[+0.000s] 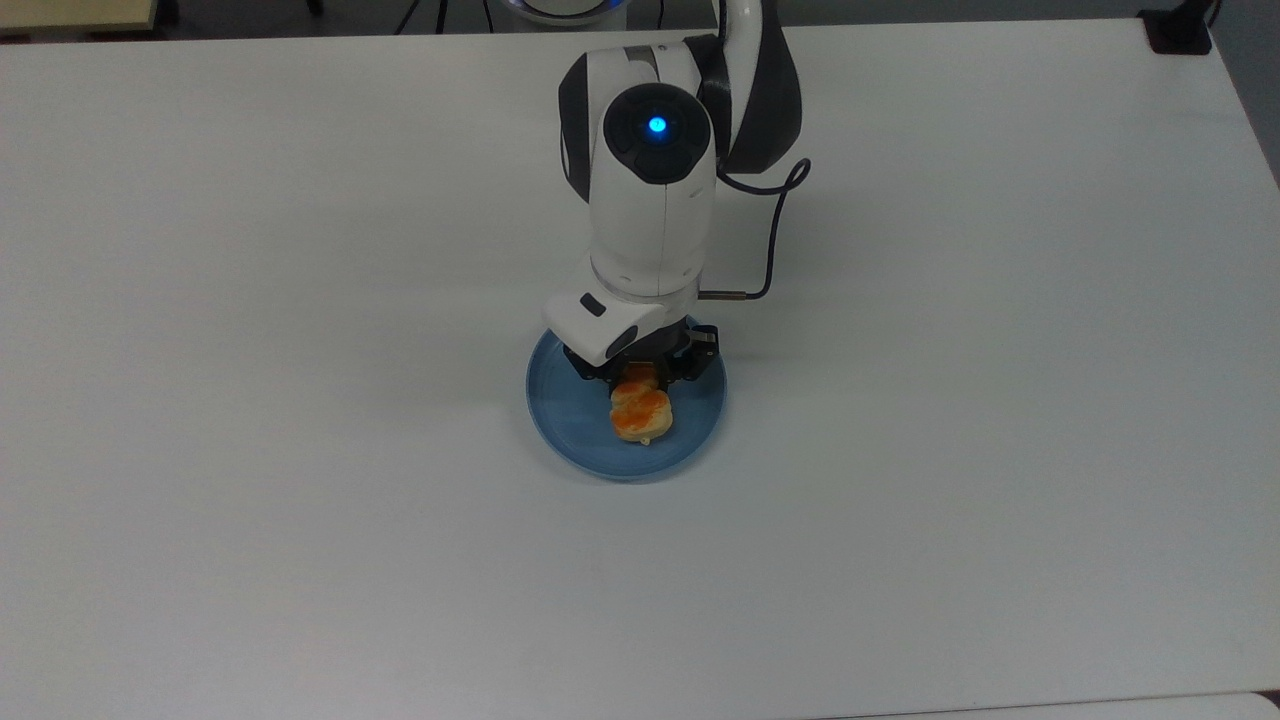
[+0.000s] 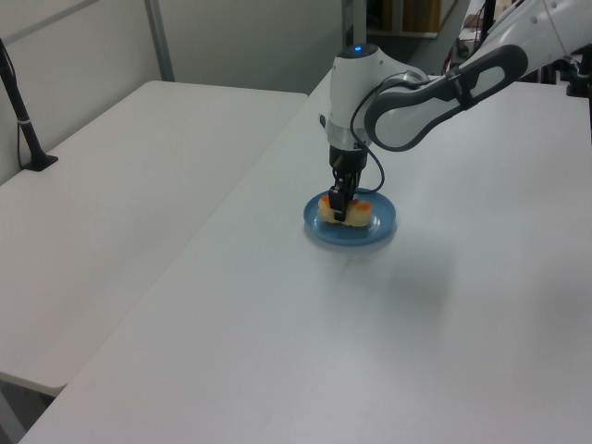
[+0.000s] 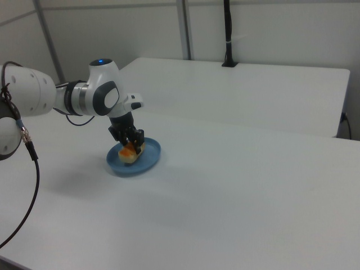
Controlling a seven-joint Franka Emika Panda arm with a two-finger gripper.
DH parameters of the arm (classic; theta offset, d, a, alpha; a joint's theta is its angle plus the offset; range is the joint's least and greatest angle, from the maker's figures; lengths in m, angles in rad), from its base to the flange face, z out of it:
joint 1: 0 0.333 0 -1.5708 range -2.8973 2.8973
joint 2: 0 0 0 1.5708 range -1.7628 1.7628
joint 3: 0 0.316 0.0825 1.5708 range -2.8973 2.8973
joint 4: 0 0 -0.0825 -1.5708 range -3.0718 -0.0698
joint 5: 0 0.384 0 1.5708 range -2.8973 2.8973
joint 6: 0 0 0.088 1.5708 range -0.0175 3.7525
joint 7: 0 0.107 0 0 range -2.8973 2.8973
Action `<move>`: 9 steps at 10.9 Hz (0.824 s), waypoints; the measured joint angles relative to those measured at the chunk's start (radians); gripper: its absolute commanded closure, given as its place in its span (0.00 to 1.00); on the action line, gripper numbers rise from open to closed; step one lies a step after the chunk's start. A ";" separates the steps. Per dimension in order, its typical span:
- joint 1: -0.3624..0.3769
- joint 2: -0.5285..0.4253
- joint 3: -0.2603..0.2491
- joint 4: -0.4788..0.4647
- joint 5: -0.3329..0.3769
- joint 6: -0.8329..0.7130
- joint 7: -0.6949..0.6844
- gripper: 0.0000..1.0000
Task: Put the bread onto the plate
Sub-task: 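Open the gripper to release the bread and raise it away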
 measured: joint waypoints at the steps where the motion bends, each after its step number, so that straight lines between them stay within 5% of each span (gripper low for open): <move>1: -0.001 0.001 -0.002 0.000 0.000 0.000 0.000 0.00; 5: -0.003 -0.026 -0.006 0.012 -0.008 -0.024 0.000 0.00; 9: -0.010 -0.198 -0.007 0.029 -0.059 -0.280 0.000 0.00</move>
